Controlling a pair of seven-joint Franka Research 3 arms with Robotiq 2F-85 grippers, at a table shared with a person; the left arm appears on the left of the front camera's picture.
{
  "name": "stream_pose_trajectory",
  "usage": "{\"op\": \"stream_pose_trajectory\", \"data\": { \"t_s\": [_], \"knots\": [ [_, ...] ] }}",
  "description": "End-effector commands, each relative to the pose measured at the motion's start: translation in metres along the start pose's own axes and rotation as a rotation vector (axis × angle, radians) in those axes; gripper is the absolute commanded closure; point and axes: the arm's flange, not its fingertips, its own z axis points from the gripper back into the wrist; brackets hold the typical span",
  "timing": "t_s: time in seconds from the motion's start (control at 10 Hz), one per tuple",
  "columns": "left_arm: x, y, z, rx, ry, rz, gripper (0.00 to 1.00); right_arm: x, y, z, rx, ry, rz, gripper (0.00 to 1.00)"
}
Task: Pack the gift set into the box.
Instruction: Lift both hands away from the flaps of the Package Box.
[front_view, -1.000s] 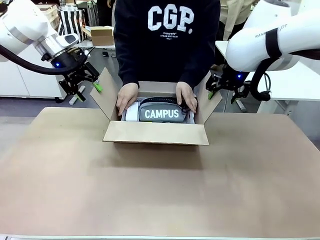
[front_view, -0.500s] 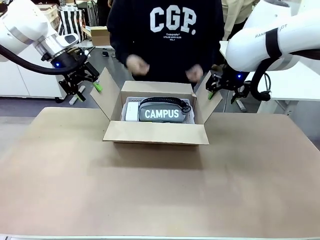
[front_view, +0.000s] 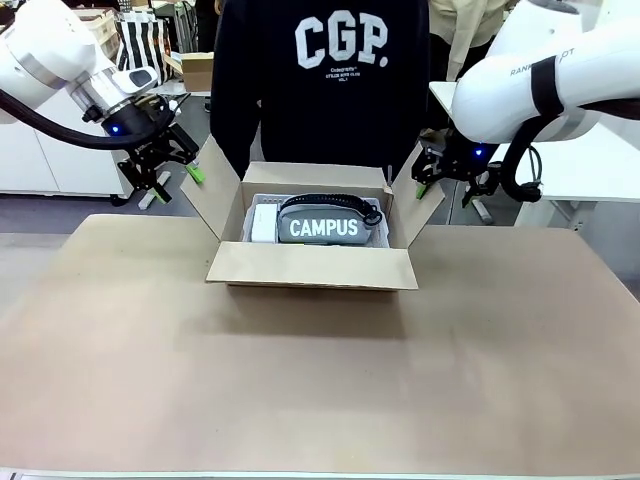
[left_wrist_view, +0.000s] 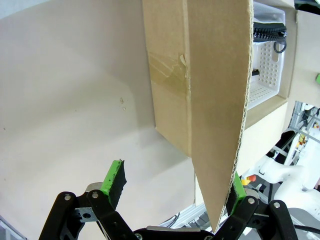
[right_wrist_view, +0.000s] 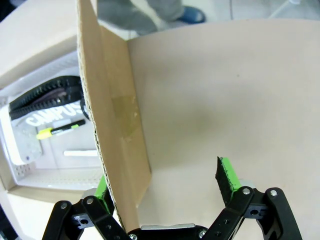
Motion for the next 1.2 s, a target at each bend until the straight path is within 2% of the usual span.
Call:
{"op": "stream_pose_trajectory", "data": {
  "t_s": [0.0,0.7,0.8,1.0,1.1],
  "knots": [
    [-0.003,0.0,0.0,0.006,-0.006,0.017,0.0,0.002,0.004,0.002,-0.027,-0.007,-0.019,0.0],
    [0.0,0.0,0.0,0.0,0.0,0.0,0.0,0.0,0.0,0.0,0.0,0.0,0.0,0.0],
    [-0.016,-0.013,0.018,-0.048,0.015,-0.124,0.0,-0.007,-0.004,0.026,0.125,-0.025,0.034,0.0],
    [-0.07,-0.031,0.064,-0.267,0.017,-0.37,0.0,-0.037,-0.04,0.088,0.457,-0.006,0.041,0.0],
    [-0.096,-0.026,0.082,-0.375,0.011,-0.434,0.0,-0.055,-0.072,0.117,0.746,0.062,0.043,0.0]
  ]
}}
